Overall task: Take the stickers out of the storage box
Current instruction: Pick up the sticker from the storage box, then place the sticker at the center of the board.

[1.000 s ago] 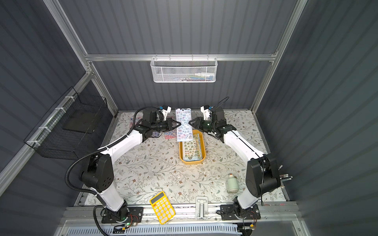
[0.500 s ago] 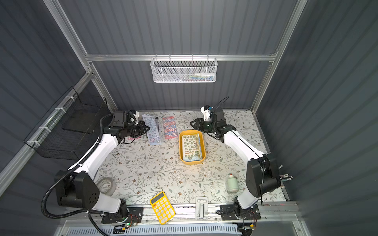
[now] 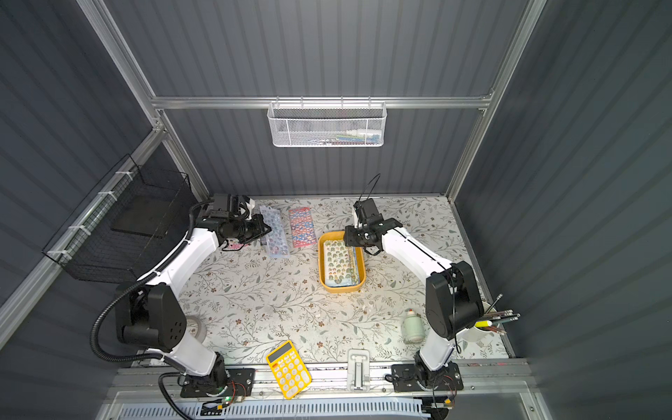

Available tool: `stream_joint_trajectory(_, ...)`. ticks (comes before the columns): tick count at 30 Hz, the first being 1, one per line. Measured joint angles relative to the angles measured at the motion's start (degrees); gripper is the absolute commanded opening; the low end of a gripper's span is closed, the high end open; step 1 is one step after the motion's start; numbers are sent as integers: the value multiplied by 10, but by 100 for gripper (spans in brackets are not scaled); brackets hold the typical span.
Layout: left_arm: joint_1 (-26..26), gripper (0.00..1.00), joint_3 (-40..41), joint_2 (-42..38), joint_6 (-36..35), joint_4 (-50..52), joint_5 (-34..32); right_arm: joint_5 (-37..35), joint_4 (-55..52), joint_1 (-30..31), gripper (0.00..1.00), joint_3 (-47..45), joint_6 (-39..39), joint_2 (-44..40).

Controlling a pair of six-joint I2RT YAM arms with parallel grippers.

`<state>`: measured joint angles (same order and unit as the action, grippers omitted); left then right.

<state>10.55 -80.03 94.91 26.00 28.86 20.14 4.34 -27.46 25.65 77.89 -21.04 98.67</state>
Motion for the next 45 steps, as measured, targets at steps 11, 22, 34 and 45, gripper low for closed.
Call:
stream_joint_trajectory(11,45,0,-171,150,6,-65,39,-33,-39,-3,36,-66,-1,8)
stream_joint_trajectory(22,75,0,-280,307,50,-141,67,-13,-33,-3,10,-127,-12,6)
stream_joint_trajectory(34,99,0,-336,427,122,-207,84,-6,-39,1,2,-216,-25,-75)
stream_joint_trajectory(45,115,0,-374,502,163,-226,76,35,-69,15,1,-224,-11,-103)
